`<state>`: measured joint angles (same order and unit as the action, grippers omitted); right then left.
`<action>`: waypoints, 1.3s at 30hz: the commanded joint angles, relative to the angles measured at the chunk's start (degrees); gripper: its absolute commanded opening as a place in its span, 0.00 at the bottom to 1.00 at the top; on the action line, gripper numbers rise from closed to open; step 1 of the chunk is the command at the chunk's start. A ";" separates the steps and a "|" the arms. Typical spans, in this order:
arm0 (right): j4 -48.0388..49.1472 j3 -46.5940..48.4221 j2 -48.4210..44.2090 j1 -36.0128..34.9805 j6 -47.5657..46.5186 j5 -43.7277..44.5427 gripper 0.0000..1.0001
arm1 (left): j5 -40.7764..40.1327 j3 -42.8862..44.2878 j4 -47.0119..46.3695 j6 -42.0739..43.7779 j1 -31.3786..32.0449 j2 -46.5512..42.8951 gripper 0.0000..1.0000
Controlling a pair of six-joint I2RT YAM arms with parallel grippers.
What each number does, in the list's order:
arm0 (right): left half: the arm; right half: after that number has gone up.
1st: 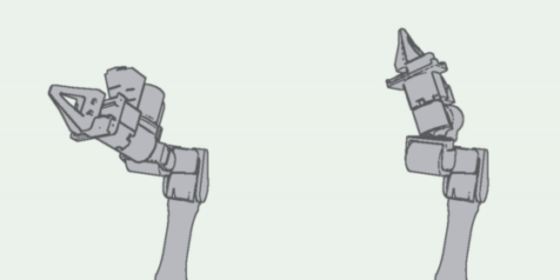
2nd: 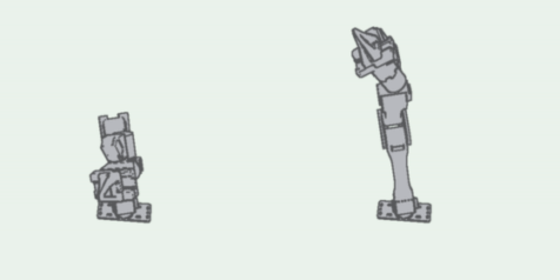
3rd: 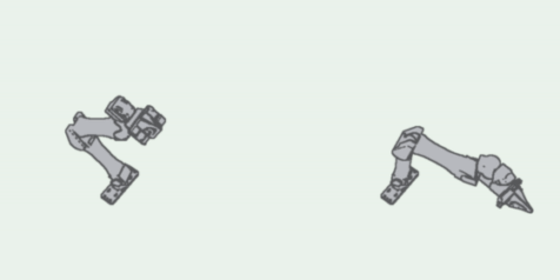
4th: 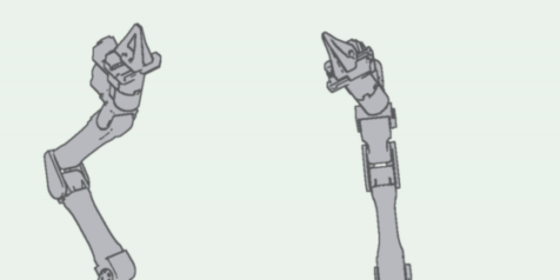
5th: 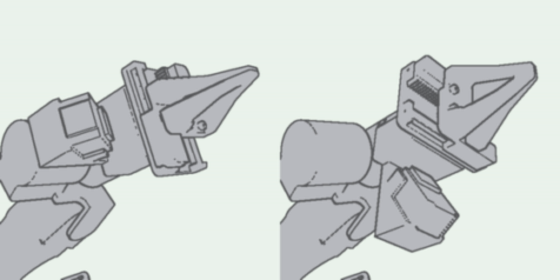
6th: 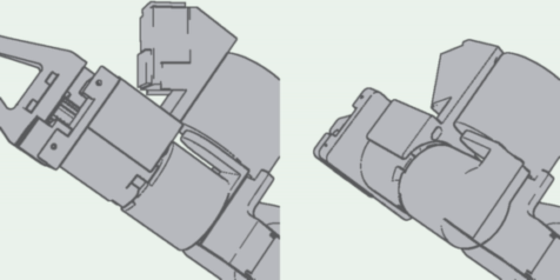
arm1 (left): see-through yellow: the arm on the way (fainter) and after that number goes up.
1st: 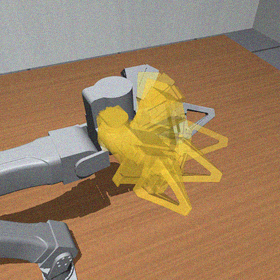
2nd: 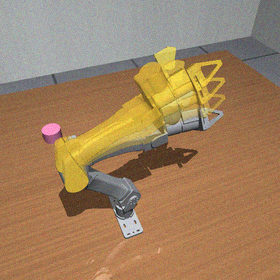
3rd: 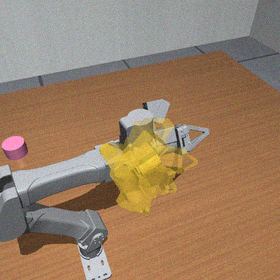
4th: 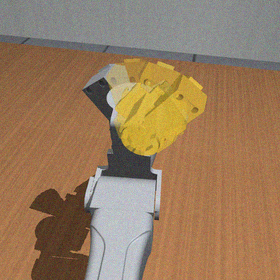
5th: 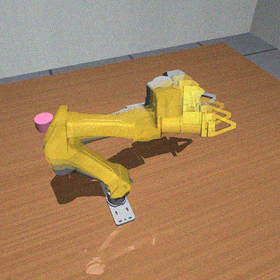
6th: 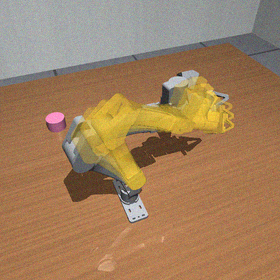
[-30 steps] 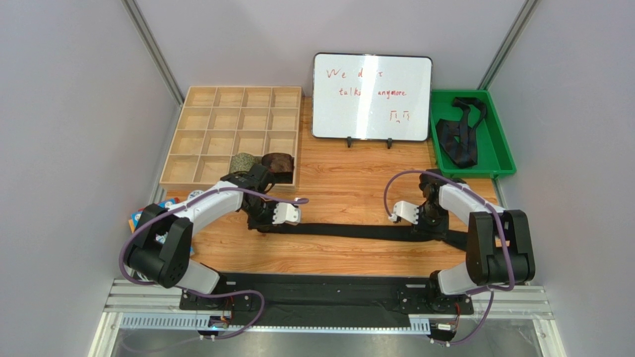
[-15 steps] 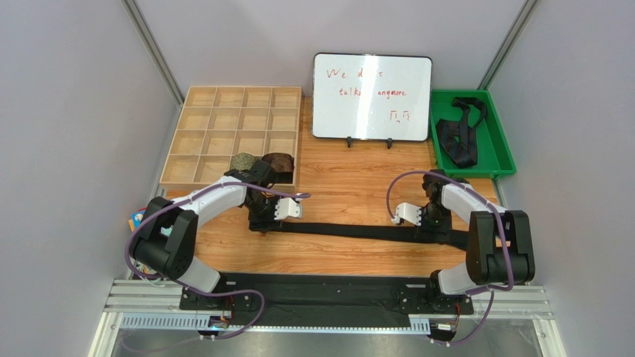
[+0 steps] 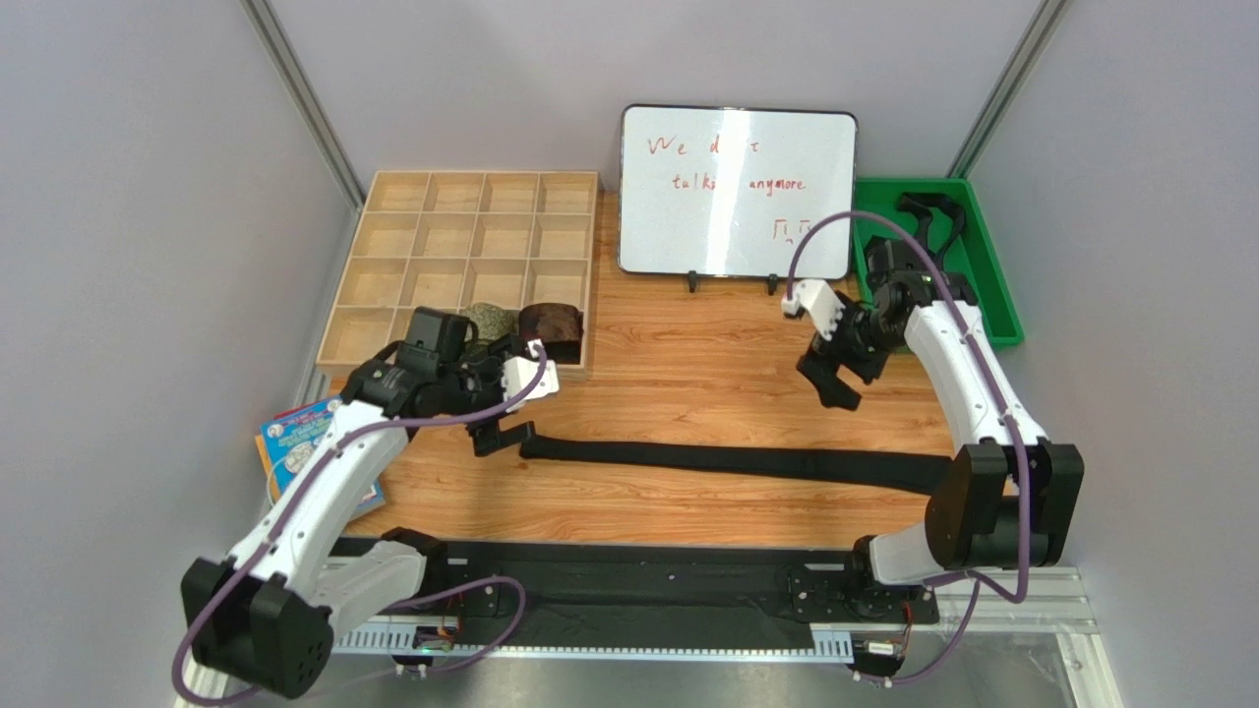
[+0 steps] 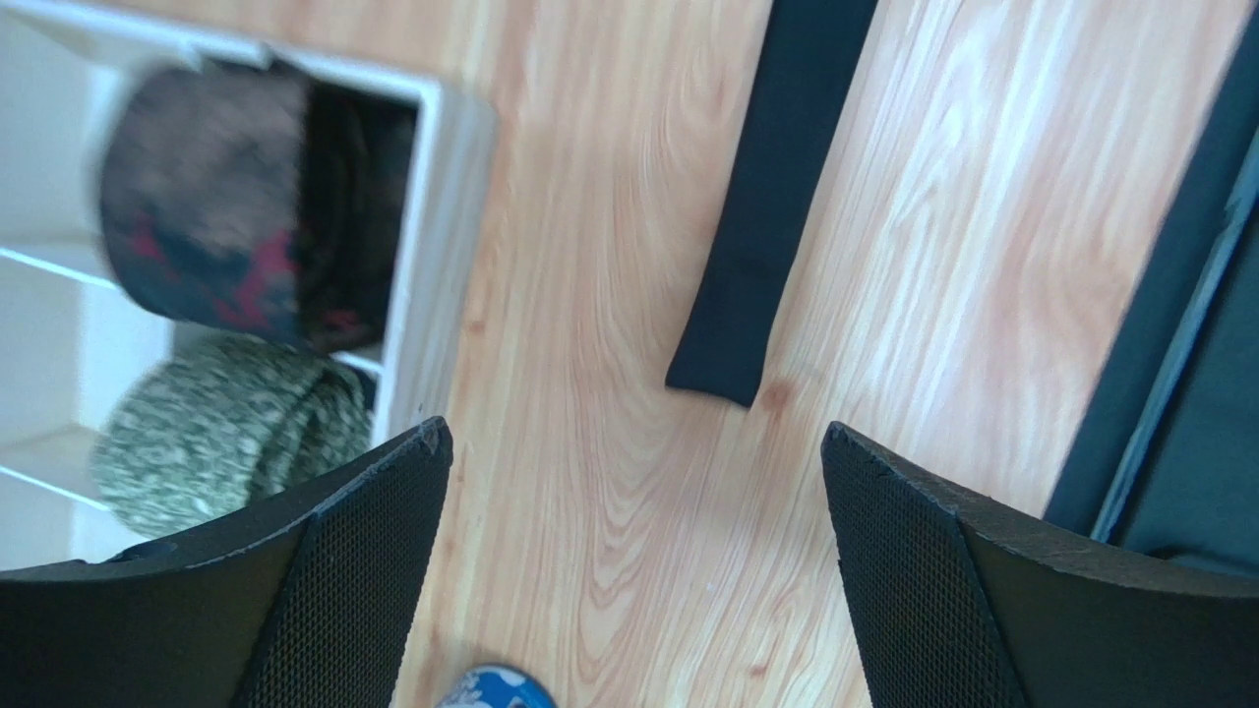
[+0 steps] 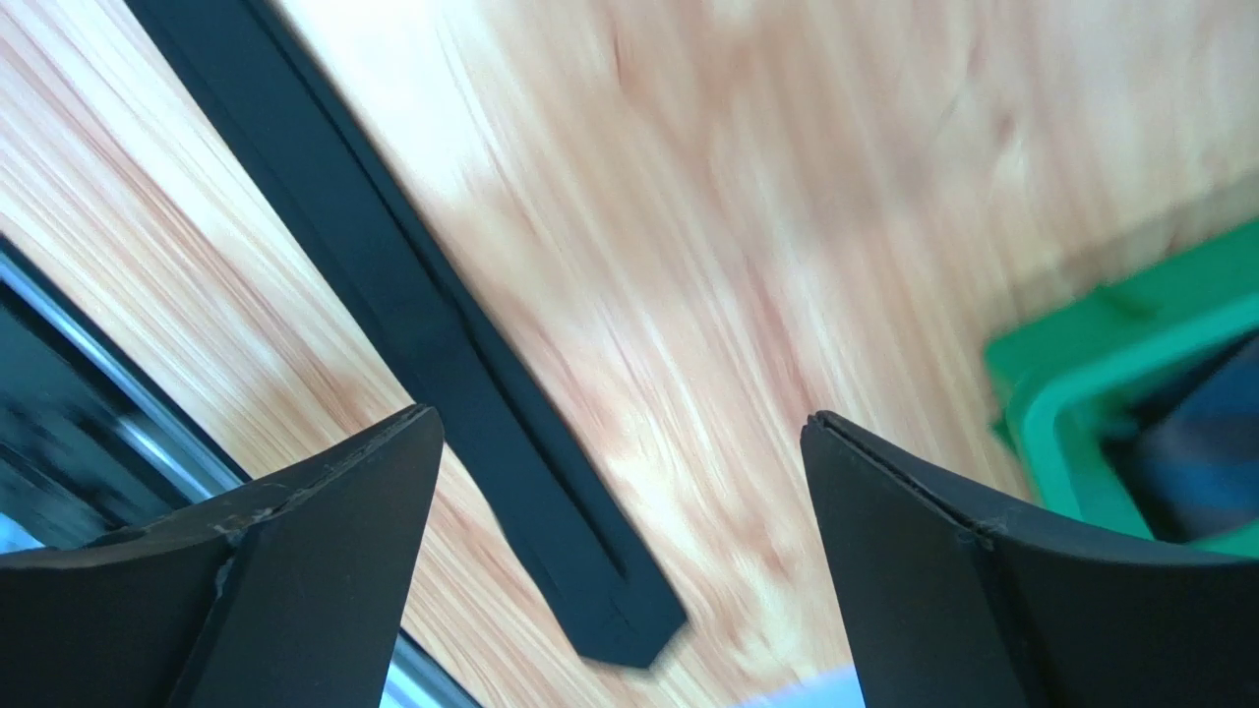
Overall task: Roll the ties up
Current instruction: Flatten out the tie at the center of the board.
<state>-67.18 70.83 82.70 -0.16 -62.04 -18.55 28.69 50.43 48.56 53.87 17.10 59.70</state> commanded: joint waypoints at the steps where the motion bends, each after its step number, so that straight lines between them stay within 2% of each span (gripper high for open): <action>1: 4.47 5.89 -0.87 -3.87 23.77 -19.37 1.00 | 11.57 -0.94 -10.19 -13.29 -0.23 -8.96 0.99; 2: 7.64 6.08 -0.78 -4.31 28.59 -22.12 1.00 | 9.13 -1.74 -12.76 -16.83 -0.23 -9.86 0.99; 3: 12.11 5.29 -0.43 -4.41 40.48 -24.06 1.00 | 7.28 -2.79 -15.05 -19.47 -0.14 -10.13 0.99; 4: 19.99 4.50 0.00 -4.41 47.12 -26.78 1.00 | 5.69 -2.28 -16.37 -21.33 -0.23 -9.35 0.99; 6: 25.14 2.74 1.67 -4.49 58.98 -32.91 1.00 | 5.24 2.09 -13.41 -23.44 -0.32 -6.37 0.93; 7: 25.77 2.56 4.46 -4.67 59.92 -36.18 1.00 | 5.24 3.69 -10.96 -26.41 -0.40 -3.22 0.92; 8: 24.91 2.47 6.41 -5.80 59.50 -38.73 1.00 | 5.15 5.10 -10.07 -33.23 -0.40 -1.97 0.92; 10: 19.66 2.65 9.92 -8.00 55.82 -34.56 0.97 | 5.68 5.99 -11.28 -40.91 -0.40 -1.43 0.91; 11: 18.85 0.65 10.29 -10.10 54.23 -32.80 0.95 | 5.42 4.16 -12.86 -48.86 -0.40 -2.04 0.92; 13: 18.75 -2.17 9.94 -13.26 50.89 -27.62 0.93 | 4.37 1.35 -18.81 -55.77 -0.32 -5.81 0.92; 14: 18.49 -3.14 9.85 -14.50 49.40 -25.60 0.91 | 2.36 -1.80 -20.50 -62.33 -0.14 -7.04 0.92; 18: 14.20 -5.96 11.26 -18.56 41.14 -12.87 0.85 | -2.75 -6.57 -21.92 -70.80 0.48 -9.43 0.89; 24: 11.80 -10.97 11.70 -17.42 32.96 -3.54 0.76 | -6.10 -12.72 -24.20 -78.02 1.26 -9.69 0.88; 28: 12.68 -11.68 14.15 -15.93 31.55 -0.53 0.69 | -8.46 -15.98 -26.40 -80.84 5.38 -8.73 0.86; 31: 14.00 -12.11 16.09 -14.26 29.70 3.24 0.58 | -10.75 -16.86 -28.51 -83.12 8.02 -7.67 0.82; 34: 16.46 -13.61 16.62 -12.15 26.54 7.37 0.42 | -12.42 -17.38 -30.44 -84.89 9.61 -5.39 0.79; 39: 19.45 -14.58 18.02 -7.67 21.10 12.39 0.33 | -14.27 -18.62 -33.87 -88.58 10.76 -2.40 0.77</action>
<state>-54.08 58.22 98.52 -11.29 -33.26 -14.79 17.15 32.77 19.84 -29.93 26.98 55.77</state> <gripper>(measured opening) 0.346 0.774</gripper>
